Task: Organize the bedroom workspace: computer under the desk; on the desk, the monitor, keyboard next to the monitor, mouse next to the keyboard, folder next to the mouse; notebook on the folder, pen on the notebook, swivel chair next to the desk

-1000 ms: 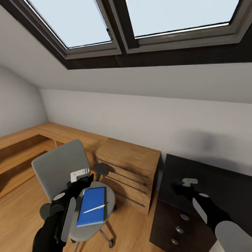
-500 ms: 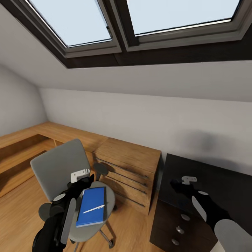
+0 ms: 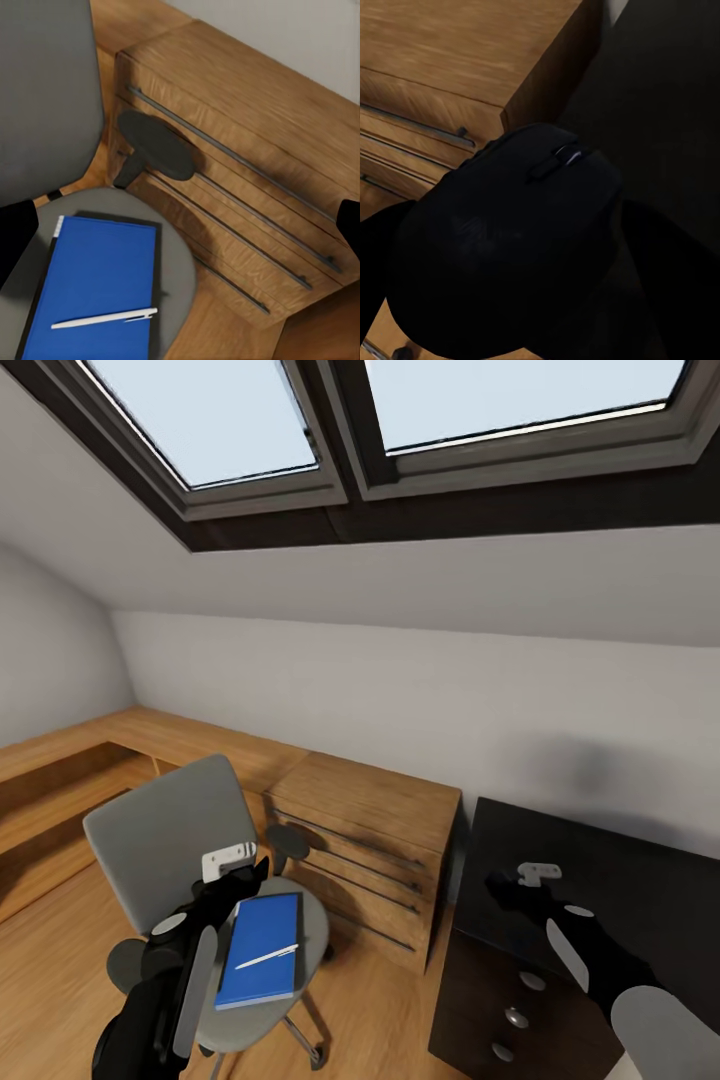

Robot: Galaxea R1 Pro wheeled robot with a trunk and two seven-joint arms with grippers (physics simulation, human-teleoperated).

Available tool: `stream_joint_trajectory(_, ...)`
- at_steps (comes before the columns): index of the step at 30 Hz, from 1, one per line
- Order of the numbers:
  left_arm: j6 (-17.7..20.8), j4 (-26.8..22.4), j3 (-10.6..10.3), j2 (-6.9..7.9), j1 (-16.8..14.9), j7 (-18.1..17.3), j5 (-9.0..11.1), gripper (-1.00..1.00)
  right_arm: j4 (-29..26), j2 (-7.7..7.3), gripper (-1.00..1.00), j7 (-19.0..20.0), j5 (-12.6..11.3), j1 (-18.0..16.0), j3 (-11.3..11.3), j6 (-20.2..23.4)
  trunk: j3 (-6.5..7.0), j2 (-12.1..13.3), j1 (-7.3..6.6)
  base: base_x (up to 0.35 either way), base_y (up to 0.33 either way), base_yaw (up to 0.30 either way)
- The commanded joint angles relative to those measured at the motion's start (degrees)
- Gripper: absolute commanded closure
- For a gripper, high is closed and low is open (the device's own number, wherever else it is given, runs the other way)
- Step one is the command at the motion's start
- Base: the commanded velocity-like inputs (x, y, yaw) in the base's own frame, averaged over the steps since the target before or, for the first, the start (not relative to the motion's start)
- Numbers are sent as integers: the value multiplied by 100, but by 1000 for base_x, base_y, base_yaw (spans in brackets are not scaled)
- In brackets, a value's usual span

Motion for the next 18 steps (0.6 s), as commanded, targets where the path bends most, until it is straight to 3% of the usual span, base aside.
stream_joint_trajectory(1,31,-31,4,-4,-5,25,34,-100,-7,-7,100,-10,-54,-4,36,31,-29,-51,25,0,0,0)
stream_joint_trajectory(7,31,-76,4,-4,-5,27,34,-100,-6,41,100,-22,-35,-6,50,265,-137,-292,156,0,0,0)
stream_joint_trajectory(10,31,-91,4,-4,-4,26,36,-100,-12,77,100,-22,-29,-15,52,754,-190,-412,222,0,0,0)
stream_joint_trajectory(18,31,-93,4,-4,-4,28,35,-100,-13,82,100,-26,-22,-23,53,868,-334,-733,398,0,0,0)
